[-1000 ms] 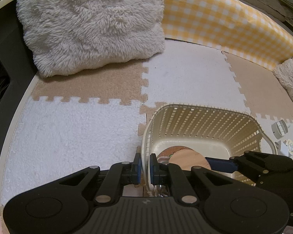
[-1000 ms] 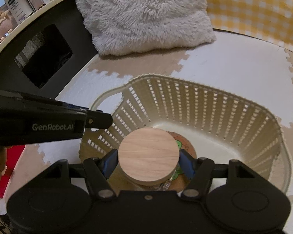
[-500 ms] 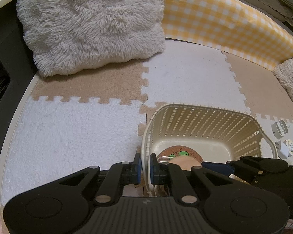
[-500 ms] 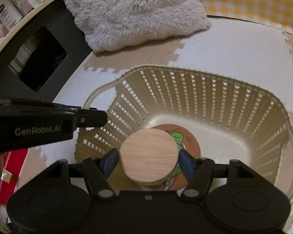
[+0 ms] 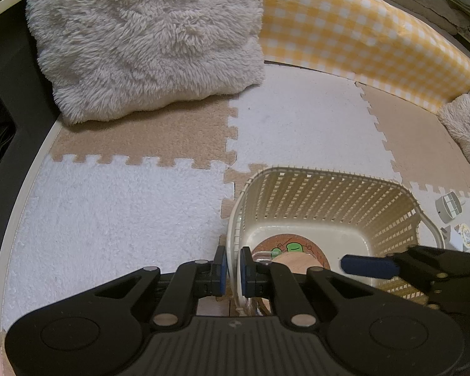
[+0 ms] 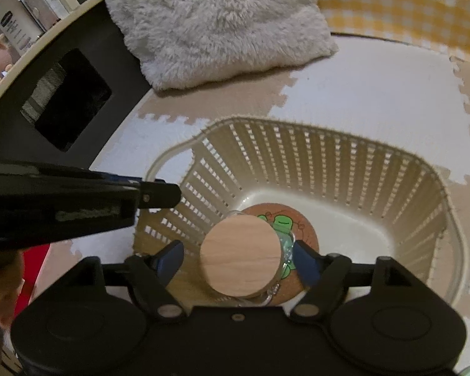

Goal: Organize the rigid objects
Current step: 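Lower the wooden disc into the basket and open the right gripper, then withdraw the right gripper and move it to the white plastic holder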

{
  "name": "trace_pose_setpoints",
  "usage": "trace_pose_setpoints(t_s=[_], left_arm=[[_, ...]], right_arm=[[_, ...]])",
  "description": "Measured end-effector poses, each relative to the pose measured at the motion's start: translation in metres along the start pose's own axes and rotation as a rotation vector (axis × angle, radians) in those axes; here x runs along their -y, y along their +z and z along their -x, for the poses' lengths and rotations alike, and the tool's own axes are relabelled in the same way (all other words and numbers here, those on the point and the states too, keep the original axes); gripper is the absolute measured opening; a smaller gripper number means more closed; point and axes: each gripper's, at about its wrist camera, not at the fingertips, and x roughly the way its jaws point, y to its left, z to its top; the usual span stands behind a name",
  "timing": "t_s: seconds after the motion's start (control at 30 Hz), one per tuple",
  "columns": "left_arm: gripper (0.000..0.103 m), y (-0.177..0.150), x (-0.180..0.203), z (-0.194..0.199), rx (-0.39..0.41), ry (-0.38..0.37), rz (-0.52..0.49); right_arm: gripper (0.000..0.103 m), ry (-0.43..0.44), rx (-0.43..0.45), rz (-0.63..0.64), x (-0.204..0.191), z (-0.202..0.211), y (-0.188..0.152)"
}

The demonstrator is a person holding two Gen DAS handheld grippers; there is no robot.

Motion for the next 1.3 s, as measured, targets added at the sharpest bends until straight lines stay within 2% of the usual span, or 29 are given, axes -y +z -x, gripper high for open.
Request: trace_pose_setpoints(t_s=[0.47, 0.7, 0.97, 1.17, 1.3], left_arm=[[0.008, -0.001, 0.000, 0.000, 0.001, -0.004, 0.005], [0.008, -0.001, 0.000, 0.000, 0.001, -0.003, 0.004], [0.008, -0.001, 0.000, 0.000, 0.001, -0.004, 0.005], [0.008, -0.001, 0.000, 0.000, 0.001, -0.005, 0.005], [0.008, -0.001, 0.000, 0.000, 0.001, -0.003, 0.004]], right_arm=[[0.092, -0.020, 0.038, 0.081, -0.008, 0.053, -0.002], [0.096, -0.040, 0.114, 0.088, 0.000, 0.092, 0.000], [0.103, -0.117, 0.259, 0.072, 0.018, 0.135, 0.003], [0.103, -0.214, 0.349, 0.057, 0.043, 0.165, 0.007], [0.103, -0.279, 0.377, 0.045, 0.069, 0.174, 0.008]])
